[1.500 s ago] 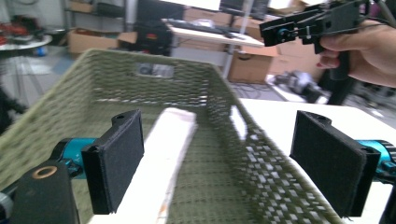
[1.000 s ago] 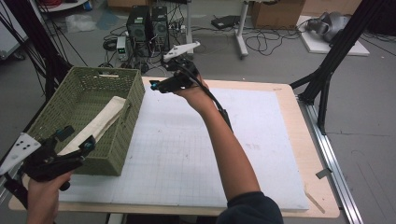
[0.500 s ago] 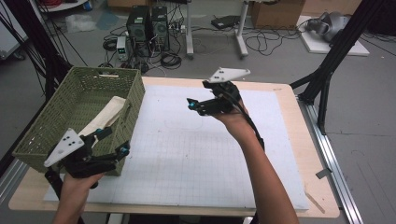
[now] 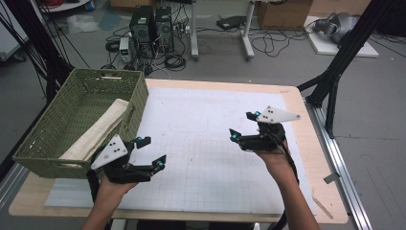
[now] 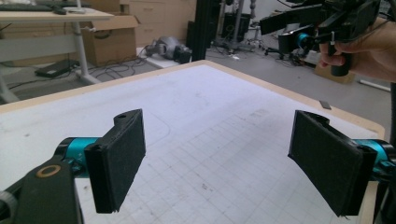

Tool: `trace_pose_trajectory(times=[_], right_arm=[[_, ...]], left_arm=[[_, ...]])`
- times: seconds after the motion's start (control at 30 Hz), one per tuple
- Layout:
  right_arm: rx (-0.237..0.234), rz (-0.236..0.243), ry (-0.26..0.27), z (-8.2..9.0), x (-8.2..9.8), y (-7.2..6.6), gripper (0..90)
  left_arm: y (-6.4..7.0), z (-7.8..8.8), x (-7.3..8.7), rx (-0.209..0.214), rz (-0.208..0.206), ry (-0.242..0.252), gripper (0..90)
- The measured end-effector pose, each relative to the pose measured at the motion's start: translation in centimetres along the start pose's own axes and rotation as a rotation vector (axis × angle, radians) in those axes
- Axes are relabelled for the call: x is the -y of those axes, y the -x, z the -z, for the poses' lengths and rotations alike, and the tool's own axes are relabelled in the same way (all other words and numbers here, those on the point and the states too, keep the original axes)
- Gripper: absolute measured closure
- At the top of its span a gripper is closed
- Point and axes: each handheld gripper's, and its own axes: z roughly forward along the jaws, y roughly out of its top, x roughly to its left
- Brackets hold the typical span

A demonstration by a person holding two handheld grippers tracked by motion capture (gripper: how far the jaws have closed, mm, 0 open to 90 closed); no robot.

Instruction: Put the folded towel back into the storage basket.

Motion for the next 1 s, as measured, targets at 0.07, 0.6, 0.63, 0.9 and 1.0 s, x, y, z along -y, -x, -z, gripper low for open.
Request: trace_pose_trajectory(times=[0.07,0.6,0.63,0.9,1.0], right_arm=[[0.02,-0.014,0.007,1.1,1.1,0.0,16.7],[0.156,-0.085,0.059,6.0,8.3,-1.0,16.6],[0.161,-0.095,0.058,6.1,8.6,-1.0,16.6],[0.182,-0.138,0.036,6.6,11.4,-1.6,16.6],[0.195,-0.137,0.028,6.6,11.7,-1.3,16.6]], left_arm=[[0.0,-0.5,0.4,0.01,-0.006,-0.009,18.9],[0.3,-2.2,2.8,0.03,-0.015,-0.052,17.9],[0.3,-2.2,2.9,0.03,-0.015,-0.054,17.9],[0.0,-1.9,3.1,0.023,-0.001,-0.059,18.0],[0.0,-1.9,3.1,0.015,0.0,-0.06,18.0]])
